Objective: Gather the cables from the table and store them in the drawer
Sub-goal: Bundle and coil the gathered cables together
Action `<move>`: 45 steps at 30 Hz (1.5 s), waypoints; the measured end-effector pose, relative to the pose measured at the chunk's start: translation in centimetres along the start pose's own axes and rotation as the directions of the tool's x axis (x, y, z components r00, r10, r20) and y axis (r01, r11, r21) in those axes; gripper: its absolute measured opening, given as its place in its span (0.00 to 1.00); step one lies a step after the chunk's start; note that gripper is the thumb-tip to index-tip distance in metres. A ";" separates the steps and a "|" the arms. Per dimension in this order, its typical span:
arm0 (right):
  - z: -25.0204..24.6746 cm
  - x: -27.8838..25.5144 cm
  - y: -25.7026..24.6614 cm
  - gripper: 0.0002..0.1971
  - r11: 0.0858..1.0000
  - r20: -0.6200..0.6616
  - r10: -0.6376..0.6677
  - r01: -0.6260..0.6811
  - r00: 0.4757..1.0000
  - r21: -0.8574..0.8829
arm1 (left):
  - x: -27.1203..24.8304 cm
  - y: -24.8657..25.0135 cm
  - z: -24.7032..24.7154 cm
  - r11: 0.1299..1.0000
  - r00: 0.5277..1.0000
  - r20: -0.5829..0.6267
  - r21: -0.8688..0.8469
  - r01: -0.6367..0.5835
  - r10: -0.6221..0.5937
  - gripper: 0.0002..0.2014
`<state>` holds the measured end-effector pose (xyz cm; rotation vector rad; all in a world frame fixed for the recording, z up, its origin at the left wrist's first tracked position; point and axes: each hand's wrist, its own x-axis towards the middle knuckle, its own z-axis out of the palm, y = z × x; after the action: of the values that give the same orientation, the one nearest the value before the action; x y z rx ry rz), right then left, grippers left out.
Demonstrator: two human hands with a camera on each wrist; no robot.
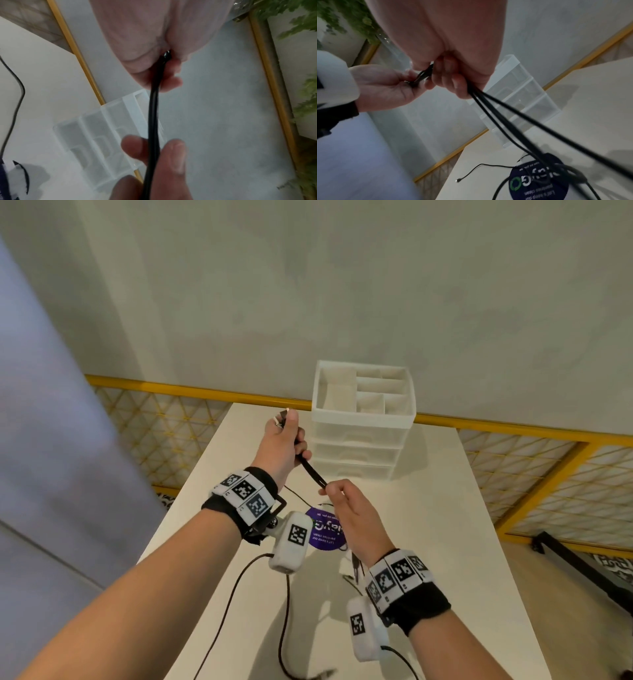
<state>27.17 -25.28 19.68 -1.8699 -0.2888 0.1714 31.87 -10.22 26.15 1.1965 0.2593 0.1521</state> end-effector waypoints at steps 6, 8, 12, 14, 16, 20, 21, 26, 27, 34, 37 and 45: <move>0.8 0.2 1.0 0.15 0.999 0.029 0.051 -0.052 0.998 0.013 | -0.3 -0.7 0.0 0.993 0.993 0.077 0.075 -0.094 0.088 0.09; 0.9 0.2 0.7 0.16 0.998 0.028 0.054 -0.055 0.998 0.034 | -0.2 -0.5 0.2 0.996 0.997 0.035 0.054 -0.076 0.074 0.09; 0.6 0.3 -0.3 0.16 0.999 0.006 0.038 -0.038 0.999 0.039 | 0.6 -0.3 -0.1 0.998 0.996 -0.085 -0.049 -0.029 0.024 0.08; 0.0 0.5 -0.8 0.15 1.000 -0.007 0.022 -0.022 1.000 -0.003 | 0.6 -0.5 -0.5 0.996 0.993 -0.118 -0.088 -0.007 -0.003 0.08; -0.8 1.0 -1.4 0.15 0.999 -0.028 -0.002 0.001 1.000 -0.053 | 0.3 -0.7 -1.1 0.997 0.991 -0.134 -0.083 0.011 -0.022 0.08; -2.7 2.3 -2.9 0.16 0.978 -0.001 -0.090 0.088 0.996 -0.188 | 0.6 -2.4 -3.6 0.839 0.987 -0.139 0.544 0.004 0.085 0.16; -3.1 2.8 -3.2 0.16 0.967 0.028 -0.088 0.092 0.996 -0.238 | 0.6 -2.8 -4.1 0.657 0.986 -0.046 0.750 -0.074 0.163 0.17; -3.5 4.8 -4.2 0.17 0.937 0.147 -0.049 0.097 0.988 -0.337 | -1.6 -3.6 -2.4 0.604 0.884 0.461 0.727 -0.327 -0.077 0.20; -3.6 5.1 -4.4 0.17 0.938 0.151 -0.050 0.098 0.987 -0.333 | -1.9 -3.8 -2.1 0.625 0.886 0.453 0.721 -0.300 -0.097 0.17; -3.8 5.6 -4.7 0.12 0.999 0.100 0.043 -0.043 0.994 0.000 | -2.0 -2.6 -0.4 0.686 0.947 0.298 0.665 -0.297 0.121 0.15; -3.8 5.6 -5.1 0.12 0.985 0.025 0.093 -0.096 0.995 0.142 | -1.9 -2.2 0.1 0.675 0.940 0.320 0.668 -0.315 0.122 0.16; -4.9 7.0 -6.9 0.03 0.966 -0.212 0.095 -0.039 0.973 0.257 | -2.9 -3.3 1.2 0.719 0.913 0.406 0.641 -0.268 -0.022 0.19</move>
<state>34.41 -25.73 27.93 -1.6291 -0.0453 0.0405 29.33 -13.20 23.83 1.9659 -0.1469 -0.0828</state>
